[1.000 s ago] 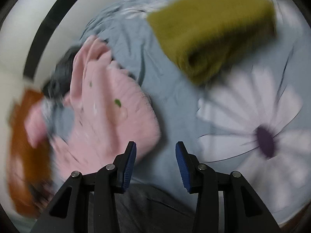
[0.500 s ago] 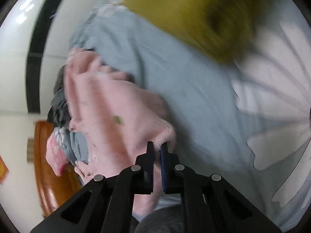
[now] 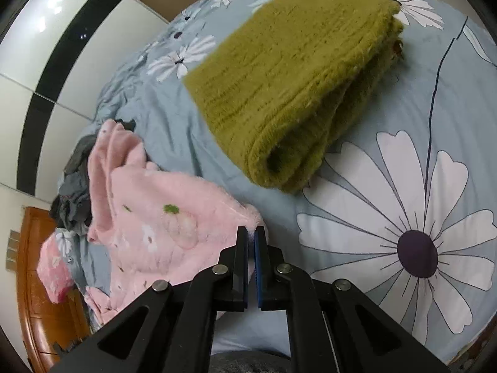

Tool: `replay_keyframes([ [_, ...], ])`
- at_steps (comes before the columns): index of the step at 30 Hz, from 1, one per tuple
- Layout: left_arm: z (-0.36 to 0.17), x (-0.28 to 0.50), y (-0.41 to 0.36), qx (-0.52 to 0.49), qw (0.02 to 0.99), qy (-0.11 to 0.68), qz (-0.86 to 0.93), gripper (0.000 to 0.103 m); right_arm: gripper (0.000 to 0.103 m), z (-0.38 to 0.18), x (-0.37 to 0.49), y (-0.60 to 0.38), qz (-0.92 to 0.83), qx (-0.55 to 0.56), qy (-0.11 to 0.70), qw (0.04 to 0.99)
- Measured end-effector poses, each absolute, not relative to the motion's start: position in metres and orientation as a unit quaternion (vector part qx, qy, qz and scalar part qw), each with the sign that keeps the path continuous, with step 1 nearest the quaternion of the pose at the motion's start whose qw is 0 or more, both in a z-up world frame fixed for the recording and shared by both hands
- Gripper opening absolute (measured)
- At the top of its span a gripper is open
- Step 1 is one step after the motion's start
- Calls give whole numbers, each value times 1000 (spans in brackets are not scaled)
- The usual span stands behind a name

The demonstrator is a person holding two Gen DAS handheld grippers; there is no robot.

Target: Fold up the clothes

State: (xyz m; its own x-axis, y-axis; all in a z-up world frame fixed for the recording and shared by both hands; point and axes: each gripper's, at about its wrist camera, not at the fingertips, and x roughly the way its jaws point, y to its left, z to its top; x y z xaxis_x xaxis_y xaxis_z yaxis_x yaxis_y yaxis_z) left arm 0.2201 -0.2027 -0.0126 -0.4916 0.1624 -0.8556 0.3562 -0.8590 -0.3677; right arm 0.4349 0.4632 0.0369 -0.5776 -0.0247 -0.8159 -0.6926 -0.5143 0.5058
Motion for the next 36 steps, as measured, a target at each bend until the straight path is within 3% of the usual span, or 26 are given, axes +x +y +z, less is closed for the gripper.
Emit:
replay_keyframes([
  [8, -46, 145, -186, 536, 75, 201, -816, 48, 3, 52, 430, 459, 774, -419, 416, 227],
  [10, -48, 140, -188, 536, 82, 194, -817, 27, 3, 55, 429, 458, 776, -419, 414, 228],
  [11, -49, 139, -189, 536, 85, 192, -818, 11, 3, 57, 428, 457, 776, -419, 412, 228],
  [12, -49, 139, -191, 534, 84, 192, -819, 4, 3, 59, 428, 456, 777, -419, 411, 229],
  [16, -29, 148, -212, 506, 84, 199, -835, 3, 3, 65, 426, 453, 779, -419, 406, 230],
  [24, 105, 199, -306, 342, 44, 229, -910, 2, 3, 91, 422, 444, 800, -398, 392, 218],
  [26, 113, 223, -327, 325, 51, 229, -916, 2, 3, 97, 422, 440, 807, -391, 388, 214],
  [29, 72, 262, -361, 345, 86, 270, -895, 3, 3, 88, 425, 435, 802, -400, 389, 212],
  [36, -81, 355, -407, 435, 191, 416, -775, 3, 3, 57, 428, 437, 776, -435, 400, 220],
])
